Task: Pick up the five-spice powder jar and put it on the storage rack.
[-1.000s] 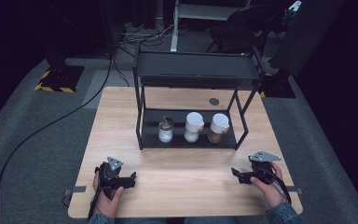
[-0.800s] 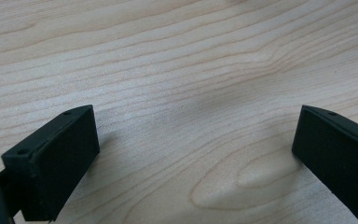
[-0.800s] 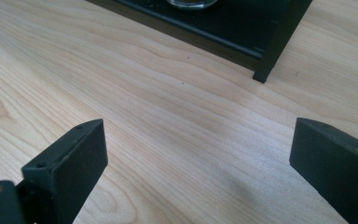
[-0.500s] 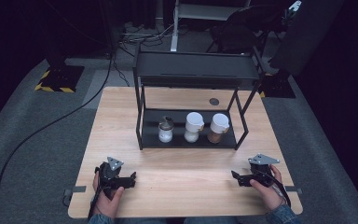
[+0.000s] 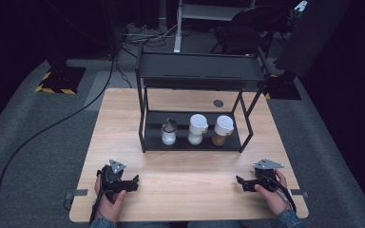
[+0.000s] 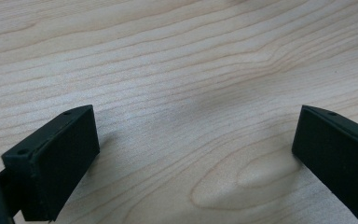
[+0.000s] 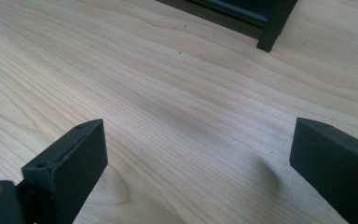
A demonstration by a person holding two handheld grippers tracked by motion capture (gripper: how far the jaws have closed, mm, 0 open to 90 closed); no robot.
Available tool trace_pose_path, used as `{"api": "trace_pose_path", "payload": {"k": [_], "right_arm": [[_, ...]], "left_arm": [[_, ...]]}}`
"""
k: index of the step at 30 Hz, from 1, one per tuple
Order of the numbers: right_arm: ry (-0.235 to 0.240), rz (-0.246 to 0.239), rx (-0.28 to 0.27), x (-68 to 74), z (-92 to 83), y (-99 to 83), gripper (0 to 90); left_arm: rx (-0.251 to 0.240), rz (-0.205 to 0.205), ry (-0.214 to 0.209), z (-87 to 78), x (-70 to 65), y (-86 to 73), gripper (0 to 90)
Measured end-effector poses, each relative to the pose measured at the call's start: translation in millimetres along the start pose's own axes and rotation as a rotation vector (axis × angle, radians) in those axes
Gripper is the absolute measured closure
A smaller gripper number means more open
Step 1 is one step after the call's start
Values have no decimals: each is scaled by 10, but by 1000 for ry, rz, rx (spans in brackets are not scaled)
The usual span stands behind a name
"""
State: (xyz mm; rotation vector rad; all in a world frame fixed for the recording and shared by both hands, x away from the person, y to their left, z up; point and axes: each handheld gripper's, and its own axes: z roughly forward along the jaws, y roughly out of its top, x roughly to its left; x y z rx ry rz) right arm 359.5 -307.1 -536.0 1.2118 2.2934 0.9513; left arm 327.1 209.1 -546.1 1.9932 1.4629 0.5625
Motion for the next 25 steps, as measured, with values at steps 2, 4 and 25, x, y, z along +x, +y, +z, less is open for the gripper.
{"api": "trace_pose_path", "payload": {"k": [2,4,25], "right_arm": [[-2,3,3,-1,13,-14,40],[-2,6,7,2,23,-25,40],[-7,21,6,0,63,-80,0]], "left_arm": [[0,0,0,0,0,0,4],[0,0,0,0,0,0,4],[0,0,0,0,0,0,4]]}}
